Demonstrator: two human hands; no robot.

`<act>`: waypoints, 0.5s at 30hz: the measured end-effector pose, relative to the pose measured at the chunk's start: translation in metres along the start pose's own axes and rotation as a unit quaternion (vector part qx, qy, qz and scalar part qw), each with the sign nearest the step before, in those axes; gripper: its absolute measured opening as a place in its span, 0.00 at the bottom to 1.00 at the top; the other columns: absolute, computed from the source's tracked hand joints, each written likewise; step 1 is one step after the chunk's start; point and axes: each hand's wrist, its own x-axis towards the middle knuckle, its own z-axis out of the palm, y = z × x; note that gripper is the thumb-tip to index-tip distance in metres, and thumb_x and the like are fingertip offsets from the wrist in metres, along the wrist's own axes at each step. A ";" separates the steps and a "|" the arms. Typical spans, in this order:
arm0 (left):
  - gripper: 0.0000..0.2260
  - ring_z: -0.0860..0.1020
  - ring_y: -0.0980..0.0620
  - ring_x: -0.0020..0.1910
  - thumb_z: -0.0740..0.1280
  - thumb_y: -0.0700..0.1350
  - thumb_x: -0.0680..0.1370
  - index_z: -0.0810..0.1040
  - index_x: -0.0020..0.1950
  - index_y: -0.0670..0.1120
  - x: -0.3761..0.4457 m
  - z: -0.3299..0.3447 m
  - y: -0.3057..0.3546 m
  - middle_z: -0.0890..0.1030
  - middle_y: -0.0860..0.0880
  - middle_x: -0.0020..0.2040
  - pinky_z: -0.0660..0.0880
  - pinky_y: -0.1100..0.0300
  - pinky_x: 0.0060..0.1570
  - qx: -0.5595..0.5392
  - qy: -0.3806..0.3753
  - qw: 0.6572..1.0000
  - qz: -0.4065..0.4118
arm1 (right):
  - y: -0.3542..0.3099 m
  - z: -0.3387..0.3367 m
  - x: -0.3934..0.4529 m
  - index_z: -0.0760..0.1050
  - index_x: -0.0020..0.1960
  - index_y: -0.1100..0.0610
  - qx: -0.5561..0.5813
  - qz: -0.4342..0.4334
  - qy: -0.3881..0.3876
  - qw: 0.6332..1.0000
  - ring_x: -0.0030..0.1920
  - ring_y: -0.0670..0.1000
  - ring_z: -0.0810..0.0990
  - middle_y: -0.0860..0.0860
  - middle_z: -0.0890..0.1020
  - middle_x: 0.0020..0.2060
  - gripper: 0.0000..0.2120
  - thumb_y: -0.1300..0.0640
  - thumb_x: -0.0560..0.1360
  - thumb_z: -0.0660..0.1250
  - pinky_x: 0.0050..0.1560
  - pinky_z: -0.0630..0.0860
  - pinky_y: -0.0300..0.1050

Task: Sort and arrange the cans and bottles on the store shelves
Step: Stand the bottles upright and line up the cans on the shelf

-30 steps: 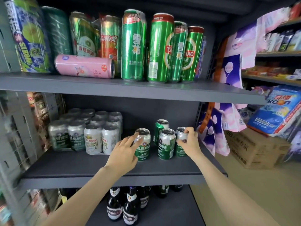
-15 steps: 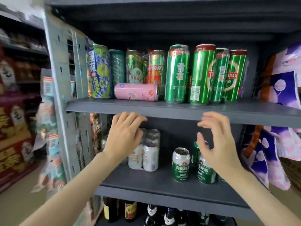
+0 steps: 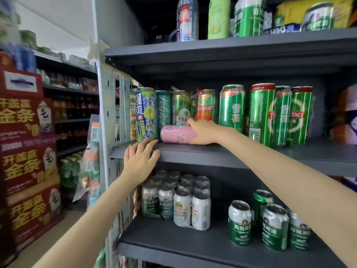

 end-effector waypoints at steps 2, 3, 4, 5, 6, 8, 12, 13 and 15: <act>0.41 0.56 0.50 0.73 0.33 0.65 0.65 0.60 0.74 0.55 0.000 -0.004 0.001 0.60 0.53 0.74 0.44 0.55 0.70 -0.007 -0.006 1.000 0.001 | -0.002 0.000 0.002 0.54 0.74 0.57 -0.010 0.010 -0.013 1.000 0.52 0.55 0.72 0.55 0.73 0.54 0.33 0.53 0.75 0.66 0.56 0.67 0.50; 0.41 0.55 0.50 0.74 0.33 0.65 0.65 0.60 0.74 0.55 0.000 -0.004 0.001 0.59 0.53 0.75 0.44 0.55 0.71 0.001 -0.008 1.000 0.005 | -0.003 -0.001 0.002 0.55 0.73 0.56 0.003 0.012 -0.014 1.000 0.56 0.55 0.72 0.55 0.73 0.58 0.34 0.52 0.73 0.68 0.59 0.67 0.51; 0.41 0.54 0.49 0.74 0.32 0.64 0.64 0.60 0.74 0.55 0.000 -0.001 -0.001 0.58 0.53 0.75 0.44 0.54 0.71 0.021 -0.008 1.000 0.012 | -0.003 -0.001 0.001 0.57 0.72 0.55 0.028 0.010 -0.011 1.000 0.58 0.55 0.72 0.54 0.72 0.61 0.34 0.52 0.72 0.70 0.59 0.69 0.51; 0.41 0.53 0.49 0.74 0.30 0.62 0.64 0.59 0.74 0.56 0.000 0.000 -0.002 0.57 0.53 0.76 0.45 0.53 0.72 0.046 -0.011 0.999 0.017 | -0.002 -0.002 -0.001 0.60 0.71 0.55 0.061 0.004 -0.004 0.998 0.58 0.54 0.72 0.53 0.72 0.62 0.34 0.52 0.70 0.72 0.58 0.70 0.49; 0.41 0.53 0.48 0.74 0.29 0.61 0.64 0.59 0.73 0.57 -0.001 0.001 -0.003 0.56 0.54 0.76 0.46 0.52 0.72 0.059 -0.015 0.998 0.015 | 0.000 -0.004 -0.005 0.63 0.68 0.55 0.101 0.000 0.008 0.995 0.58 0.52 0.71 0.51 0.71 0.62 0.33 0.52 0.68 0.74 0.56 0.70 0.46; 0.41 0.53 0.48 0.74 0.29 0.61 0.63 0.58 0.73 0.58 -0.002 0.002 -0.002 0.56 0.54 0.75 0.46 0.53 0.71 0.045 -0.002 0.999 -0.004 | 0.004 -0.012 -0.015 0.65 0.66 0.53 0.208 0.014 0.062 0.976 0.56 0.49 0.69 0.48 0.70 0.59 0.32 0.55 0.66 0.76 0.52 0.68 0.43; 0.41 0.54 0.49 0.74 0.31 0.62 0.63 0.60 0.73 0.57 -0.006 -0.002 0.002 0.58 0.53 0.75 0.46 0.53 0.72 0.014 0.018 1.000 -0.009 | 0.008 -0.035 -0.026 0.64 0.63 0.52 0.527 0.081 0.188 0.825 0.54 0.52 0.75 0.53 0.72 0.58 0.31 0.61 0.66 0.76 0.52 0.76 0.47; 0.41 0.54 0.49 0.74 0.31 0.62 0.63 0.60 0.72 0.57 -0.006 -0.003 0.003 0.58 0.53 0.75 0.46 0.53 0.72 -0.001 0.018 1.000 -0.015 | 0.006 -0.039 -0.026 0.64 0.62 0.52 0.578 0.086 0.200 0.787 0.52 0.52 0.76 0.54 0.73 0.57 0.30 0.63 0.66 0.75 0.51 0.78 0.49; 0.41 0.53 0.49 0.74 0.32 0.63 0.62 0.61 0.72 0.57 -0.007 -0.006 0.005 0.58 0.53 0.75 0.45 0.53 0.72 -0.021 0.010 1.000 -0.021 | 0.002 -0.040 -0.026 0.63 0.63 0.51 0.584 0.084 0.218 0.777 0.48 0.52 0.78 0.54 0.75 0.54 0.31 0.63 0.67 0.75 0.46 0.79 0.49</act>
